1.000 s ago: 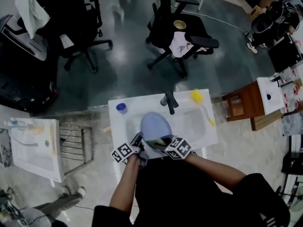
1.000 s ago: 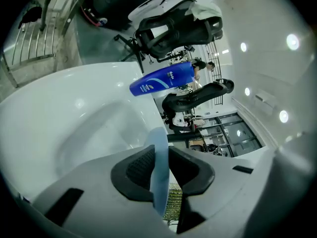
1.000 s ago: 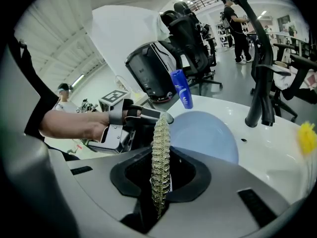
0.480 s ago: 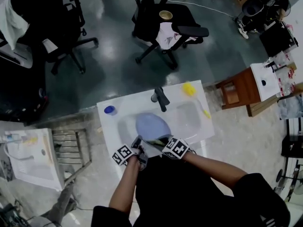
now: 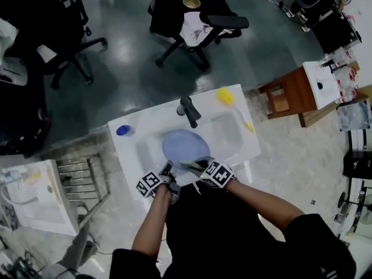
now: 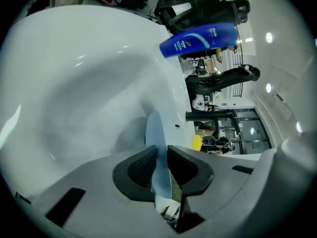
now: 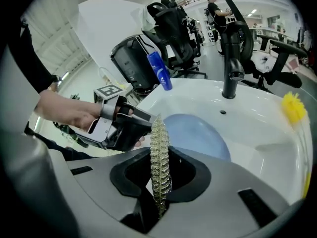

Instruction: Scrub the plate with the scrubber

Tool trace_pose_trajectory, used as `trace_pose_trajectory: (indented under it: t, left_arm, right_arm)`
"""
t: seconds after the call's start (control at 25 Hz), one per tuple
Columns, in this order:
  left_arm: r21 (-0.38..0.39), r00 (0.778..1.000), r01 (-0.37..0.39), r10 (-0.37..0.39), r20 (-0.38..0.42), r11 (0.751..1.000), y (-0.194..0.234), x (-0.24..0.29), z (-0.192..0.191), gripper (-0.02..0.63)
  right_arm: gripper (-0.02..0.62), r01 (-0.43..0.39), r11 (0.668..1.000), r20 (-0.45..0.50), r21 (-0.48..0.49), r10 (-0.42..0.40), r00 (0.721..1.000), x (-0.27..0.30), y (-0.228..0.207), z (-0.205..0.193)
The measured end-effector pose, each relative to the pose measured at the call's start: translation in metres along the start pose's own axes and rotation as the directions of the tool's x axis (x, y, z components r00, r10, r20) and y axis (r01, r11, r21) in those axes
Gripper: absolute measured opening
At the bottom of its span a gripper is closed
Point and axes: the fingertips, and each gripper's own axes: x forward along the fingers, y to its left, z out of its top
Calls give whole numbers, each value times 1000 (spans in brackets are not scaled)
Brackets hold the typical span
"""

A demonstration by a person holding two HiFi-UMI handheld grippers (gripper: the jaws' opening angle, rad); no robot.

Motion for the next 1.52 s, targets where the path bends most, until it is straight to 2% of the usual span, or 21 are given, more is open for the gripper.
trace_pose_trajectory:
  t: [0.2, 0.4, 0.56, 0.72, 0.84, 0.96, 1.12, 1.24, 1.36, 1.52]
  left_arm:
    - [-76, 999, -16, 12, -44, 997, 17, 7, -14, 67]
    - [-50, 991, -25, 18, -129, 998, 20, 14, -26, 86]
    - [-16, 986, -31, 28, -163, 999, 18, 20, -30, 124]
    - [26, 985, -60, 63, -159, 998, 18, 14, -30, 173]
    - [91, 985, -90, 102, -137, 992, 18, 6, -23, 206]
    - [158, 989, -70, 89, -121, 985, 11, 0, -18, 210]
    - [258, 998, -24, 39, -51, 966, -10, -23, -17, 216]
    - [288, 997, 8, -30, 70, 958, -36, -56, -15, 213]
    - [379, 978, 3, -82, 190, 925, -60, -94, -22, 180]
    - [465, 931, 35, -199, 307, 884, -96, -140, -65, 59]
  right_arm:
    - [61, 19, 991, -51, -129, -26, 998, -2, 3, -12]
    - [61, 8, 973, -94, -230, -30, 995, -1, 2, -23]
    - [61, -21, 942, -123, -335, -22, 992, 2, 2, -27]
    - [61, 17, 942, -95, -334, -52, 994, -1, -3, -29]
    - [61, 64, 948, -58, -311, -87, 995, -4, -11, -28]
    - [61, 114, 958, -8, -264, -120, 993, -12, -21, -25]
    - [61, 178, 972, 97, -156, -165, 982, -39, -31, -21]
    - [61, 201, 979, 237, -45, -185, 954, -77, -31, -11]
    - [61, 204, 978, 373, 35, -202, 906, -123, -22, -3]
    - [61, 246, 967, 502, 68, -246, 829, -190, -2, -16]
